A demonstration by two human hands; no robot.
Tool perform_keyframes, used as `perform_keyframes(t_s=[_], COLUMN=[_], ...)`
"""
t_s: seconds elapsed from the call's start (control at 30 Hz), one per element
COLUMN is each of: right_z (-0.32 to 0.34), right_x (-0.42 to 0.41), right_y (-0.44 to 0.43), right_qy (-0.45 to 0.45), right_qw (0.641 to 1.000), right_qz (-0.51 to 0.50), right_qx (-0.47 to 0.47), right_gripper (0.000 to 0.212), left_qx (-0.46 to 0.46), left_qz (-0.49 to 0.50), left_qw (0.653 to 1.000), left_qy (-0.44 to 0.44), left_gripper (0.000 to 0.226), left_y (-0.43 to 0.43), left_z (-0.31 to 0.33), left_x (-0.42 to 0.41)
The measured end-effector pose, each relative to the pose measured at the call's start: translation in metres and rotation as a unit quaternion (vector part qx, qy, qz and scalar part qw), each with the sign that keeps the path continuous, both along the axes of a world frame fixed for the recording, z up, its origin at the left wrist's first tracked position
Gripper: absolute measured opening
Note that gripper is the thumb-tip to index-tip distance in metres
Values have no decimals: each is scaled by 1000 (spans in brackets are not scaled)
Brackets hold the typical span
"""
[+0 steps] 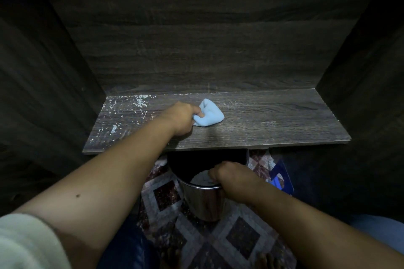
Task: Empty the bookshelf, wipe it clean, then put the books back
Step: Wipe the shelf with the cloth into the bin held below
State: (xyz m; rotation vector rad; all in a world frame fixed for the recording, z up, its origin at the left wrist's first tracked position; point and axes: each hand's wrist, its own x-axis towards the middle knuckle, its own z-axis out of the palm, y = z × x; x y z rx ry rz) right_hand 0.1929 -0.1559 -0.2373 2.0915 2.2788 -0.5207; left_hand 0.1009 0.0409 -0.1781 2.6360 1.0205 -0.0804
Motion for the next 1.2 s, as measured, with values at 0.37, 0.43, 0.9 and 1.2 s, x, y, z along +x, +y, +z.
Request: perform_keyframes(t_s=[0.37,0.43,0.9,1.2], right_z=[10,11,20,31], right_x=[1,1,-3,-6], right_y=[-9,-11,-24,-24], right_qy=[-14,-17,-11,-11], right_qw=[1000,1000,1000,1000], right_qz=[0,0,6,23], right_qx=[-1,-4,6,-5], right_gripper=[24,22,16,15], left_qx=[17,4,-14,-42], left_qz=[-23,-25,-33,-10], left_qw=[999,999,999,996], left_qy=[21,23,-5,-83], left_gripper=[40,40,40,36], left_y=[-32,-38,-80,-89], left_z=[2,1,5,10], left_x=[-2,-3,-15,-34])
